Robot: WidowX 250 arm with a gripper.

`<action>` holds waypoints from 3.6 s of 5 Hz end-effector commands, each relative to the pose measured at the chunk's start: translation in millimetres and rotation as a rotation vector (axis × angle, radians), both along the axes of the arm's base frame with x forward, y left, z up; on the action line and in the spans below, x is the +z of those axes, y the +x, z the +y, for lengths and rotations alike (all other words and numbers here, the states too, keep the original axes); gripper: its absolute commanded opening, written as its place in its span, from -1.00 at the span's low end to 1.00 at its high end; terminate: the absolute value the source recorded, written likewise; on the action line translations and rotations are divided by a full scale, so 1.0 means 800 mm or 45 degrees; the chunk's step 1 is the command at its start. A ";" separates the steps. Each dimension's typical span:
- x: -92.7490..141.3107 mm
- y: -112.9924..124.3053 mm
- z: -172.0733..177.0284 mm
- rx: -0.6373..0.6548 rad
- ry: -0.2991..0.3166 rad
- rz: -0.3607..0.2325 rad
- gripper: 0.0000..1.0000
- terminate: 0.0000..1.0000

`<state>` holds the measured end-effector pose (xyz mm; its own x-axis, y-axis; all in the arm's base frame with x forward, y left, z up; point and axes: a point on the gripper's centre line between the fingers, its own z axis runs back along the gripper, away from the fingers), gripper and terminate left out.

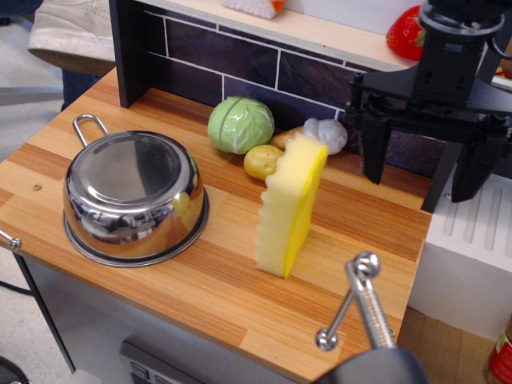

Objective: Wipe pot with sponge

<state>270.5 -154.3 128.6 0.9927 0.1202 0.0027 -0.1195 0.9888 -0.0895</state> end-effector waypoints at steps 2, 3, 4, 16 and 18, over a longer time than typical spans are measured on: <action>0.026 0.007 0.031 0.000 -0.023 -0.022 1.00 -1.00; 0.039 0.009 0.064 0.039 -0.042 -0.021 1.00 -1.00; 0.044 0.005 0.091 0.053 -0.022 -0.030 1.00 -1.00; 0.025 -0.017 0.217 0.306 -0.086 -0.048 -1.00 -1.00; 0.008 -0.030 0.242 0.313 -0.005 -0.029 -1.00 -1.00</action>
